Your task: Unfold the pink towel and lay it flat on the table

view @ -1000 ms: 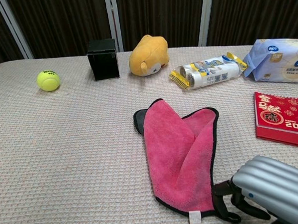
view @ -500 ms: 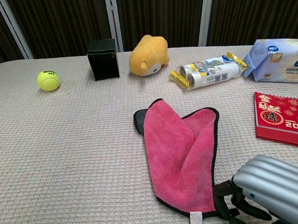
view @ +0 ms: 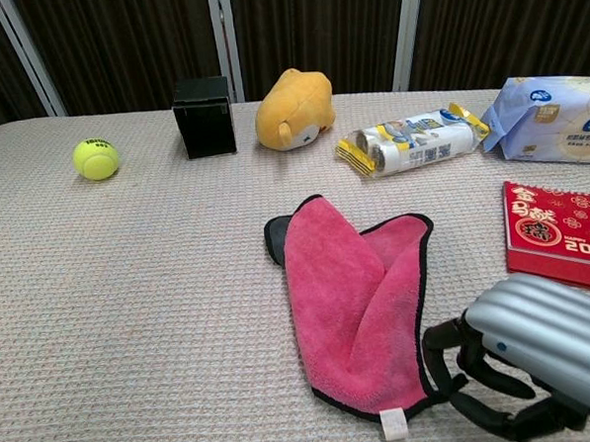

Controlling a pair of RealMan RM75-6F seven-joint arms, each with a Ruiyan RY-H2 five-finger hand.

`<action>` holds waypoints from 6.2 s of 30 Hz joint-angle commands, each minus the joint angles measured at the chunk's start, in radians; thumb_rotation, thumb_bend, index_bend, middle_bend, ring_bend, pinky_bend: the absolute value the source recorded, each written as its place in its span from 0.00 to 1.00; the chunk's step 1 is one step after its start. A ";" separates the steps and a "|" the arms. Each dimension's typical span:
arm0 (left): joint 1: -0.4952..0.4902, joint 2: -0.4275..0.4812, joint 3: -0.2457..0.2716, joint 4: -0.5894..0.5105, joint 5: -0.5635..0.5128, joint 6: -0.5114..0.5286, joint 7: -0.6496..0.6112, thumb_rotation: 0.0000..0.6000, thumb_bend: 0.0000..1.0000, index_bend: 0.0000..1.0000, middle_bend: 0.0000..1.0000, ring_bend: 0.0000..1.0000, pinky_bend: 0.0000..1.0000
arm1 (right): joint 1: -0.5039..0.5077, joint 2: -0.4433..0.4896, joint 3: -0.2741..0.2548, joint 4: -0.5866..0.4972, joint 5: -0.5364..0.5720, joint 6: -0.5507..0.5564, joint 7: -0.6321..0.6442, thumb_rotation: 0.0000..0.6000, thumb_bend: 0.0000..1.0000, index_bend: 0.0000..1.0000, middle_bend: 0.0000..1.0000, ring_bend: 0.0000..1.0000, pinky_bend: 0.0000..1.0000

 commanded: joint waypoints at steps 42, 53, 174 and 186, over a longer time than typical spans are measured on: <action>-0.028 0.003 -0.017 -0.014 -0.042 -0.055 -0.024 1.00 0.00 0.00 0.00 0.00 0.00 | 0.280 -0.004 0.604 -0.406 0.461 0.007 -0.554 1.00 0.59 0.69 0.90 0.98 0.87; -0.043 0.007 -0.031 -0.026 -0.078 -0.097 -0.012 1.00 0.00 0.00 0.00 0.00 0.00 | 0.394 -0.035 0.722 -0.384 0.590 0.094 -0.661 1.00 0.59 0.69 0.90 0.98 0.87; -0.857 -0.874 -0.527 0.307 -0.624 -0.505 0.263 1.00 0.08 0.00 0.00 0.00 0.00 | 0.579 -0.099 0.632 -0.375 0.789 0.369 -0.699 1.00 0.59 0.70 0.90 0.98 0.87; -0.902 -0.912 -0.569 0.424 -0.616 -0.488 0.226 1.00 0.16 0.00 0.00 0.00 0.00 | 0.574 -0.088 0.614 -0.387 0.783 0.370 -0.708 1.00 0.59 0.70 0.90 0.98 0.87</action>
